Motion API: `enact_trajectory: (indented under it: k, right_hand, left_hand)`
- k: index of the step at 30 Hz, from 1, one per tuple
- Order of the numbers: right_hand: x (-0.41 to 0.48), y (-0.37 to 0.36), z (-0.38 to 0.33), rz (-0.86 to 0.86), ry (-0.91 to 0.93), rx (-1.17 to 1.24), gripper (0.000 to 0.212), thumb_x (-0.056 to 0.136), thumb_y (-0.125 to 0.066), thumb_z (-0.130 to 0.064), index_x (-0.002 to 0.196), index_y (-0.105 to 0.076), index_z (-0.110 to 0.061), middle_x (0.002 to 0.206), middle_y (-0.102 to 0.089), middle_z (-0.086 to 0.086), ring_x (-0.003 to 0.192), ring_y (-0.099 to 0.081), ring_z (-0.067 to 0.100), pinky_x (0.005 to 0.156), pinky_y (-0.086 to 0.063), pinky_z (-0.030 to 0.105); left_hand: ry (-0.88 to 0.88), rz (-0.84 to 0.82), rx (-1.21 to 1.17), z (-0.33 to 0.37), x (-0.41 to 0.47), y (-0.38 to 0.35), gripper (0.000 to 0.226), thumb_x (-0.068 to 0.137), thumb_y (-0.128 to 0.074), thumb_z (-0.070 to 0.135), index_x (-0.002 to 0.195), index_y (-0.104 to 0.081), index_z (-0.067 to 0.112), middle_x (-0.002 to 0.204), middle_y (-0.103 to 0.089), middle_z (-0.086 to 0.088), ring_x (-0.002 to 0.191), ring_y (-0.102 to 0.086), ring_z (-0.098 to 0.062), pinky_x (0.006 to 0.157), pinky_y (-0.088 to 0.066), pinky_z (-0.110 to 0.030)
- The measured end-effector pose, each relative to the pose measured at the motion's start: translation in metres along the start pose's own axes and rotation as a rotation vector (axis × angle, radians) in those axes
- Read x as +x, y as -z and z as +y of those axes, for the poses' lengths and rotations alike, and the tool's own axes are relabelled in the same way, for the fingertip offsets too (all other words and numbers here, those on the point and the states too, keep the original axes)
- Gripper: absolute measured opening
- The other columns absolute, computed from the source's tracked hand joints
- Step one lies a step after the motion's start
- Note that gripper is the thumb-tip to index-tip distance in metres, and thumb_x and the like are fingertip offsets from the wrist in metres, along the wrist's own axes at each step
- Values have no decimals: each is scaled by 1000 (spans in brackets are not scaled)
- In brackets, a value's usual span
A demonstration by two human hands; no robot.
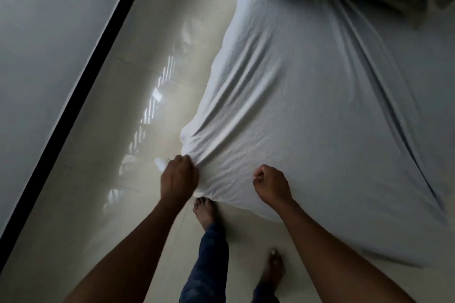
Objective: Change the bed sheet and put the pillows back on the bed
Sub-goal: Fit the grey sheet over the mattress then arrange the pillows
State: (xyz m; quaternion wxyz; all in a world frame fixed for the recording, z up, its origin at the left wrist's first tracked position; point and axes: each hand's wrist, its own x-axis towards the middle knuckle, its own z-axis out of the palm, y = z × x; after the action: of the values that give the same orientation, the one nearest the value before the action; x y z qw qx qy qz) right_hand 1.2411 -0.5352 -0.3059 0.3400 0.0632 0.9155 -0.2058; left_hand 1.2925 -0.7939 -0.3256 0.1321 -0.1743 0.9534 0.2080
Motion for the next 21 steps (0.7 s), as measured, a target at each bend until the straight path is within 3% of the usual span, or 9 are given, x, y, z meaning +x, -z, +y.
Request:
enact_trajectory:
  k: [3, 6, 10, 12, 14, 16, 17, 19, 21]
  right_hand:
    - [-12, -5, 11, -27, -10, 10, 13, 87, -65, -22, 99, -69, -19, 107, -69, -2, 100, -66, 19, 86, -54, 32]
    - [-30, -7, 29, -12, -25, 68, 15, 86, -67, -23, 101, -69, -19, 110, -68, -2, 102, -66, 20, 88, -53, 32]
    - [-62, -9, 80, 55, -58, 104, 21, 87, -68, -23, 108, -65, -20, 119, -59, 1, 111, -61, 24, 93, -48, 33]
    - [-77, -10, 111, 101, -100, 83, 35, 87, -67, -23, 121, -61, -19, 138, -51, 4, 126, -53, 26, 100, -44, 34]
    - [-96, -11, 149, 124, -187, 30, 60, 91, -64, -27, 146, -44, -18, 163, -25, 12, 146, -34, 31, 110, -39, 39]
    - [-118, -10, 191, 67, -265, -22, 80, 94, -59, -30, 161, -17, -19, 170, 2, 10, 152, -22, 33, 112, -39, 44]
    - [-127, -9, 209, 18, -277, -52, 85, 95, -58, -30, 163, -6, -22, 170, 11, 4, 151, -24, 33, 110, -41, 45]
    - [-151, -6, 249, -90, -268, -93, 85, 96, -56, -31, 163, -4, -25, 169, 15, -7, 141, -38, 32, 106, -42, 46]
    - [-173, 3, 283, -138, -259, -95, 74, 97, -54, -34, 160, -18, -24, 171, -3, -2, 143, -38, 30, 113, -34, 49]
  left_hand:
    - [-389, -81, 62, 37, 1, -14, 5, 84, -60, 14, 84, -57, 10, 79, -54, -9, 69, -55, -31, 53, -42, -37]
    - [-566, -259, 197, 72, -10, -29, 23, 80, -59, 17, 103, -63, 12, 92, -54, -10, 78, -55, -32, 52, -44, -39]
    - [-510, -306, 358, 108, -34, -39, 30, 66, -75, 12, 93, -62, 12, 94, -54, -13, 71, -55, -33, 46, -40, -34]
    - [-420, -304, 382, 125, -41, -39, 31, 71, -72, 11, 100, -60, 11, 98, -54, -14, 75, -58, -34, 52, -45, -36]
    - [-325, -344, 435, 141, -50, -46, 37, 84, -58, 15, 121, -53, 13, 113, -54, -17, 89, -61, -35, 66, -50, -38]
    - [-223, -395, 528, 155, -65, -58, 54, 90, -51, 18, 142, -38, 12, 132, -50, -28, 104, -64, -40, 76, -54, -40]
    - [-184, -416, 568, 161, -73, -63, 58, 92, -51, 19, 146, -35, 8, 136, -50, -31, 111, -63, -41, 82, -55, -40]
    - [-189, -492, 620, 180, -100, -75, 44, 92, -53, 19, 134, -55, 7, 127, -63, -20, 114, -64, -35, 88, -54, -37]
    - [-259, -565, 645, 204, -129, -86, 30, 89, -55, 22, 115, -68, 14, 120, -68, -10, 111, -67, -28, 87, -53, -32]
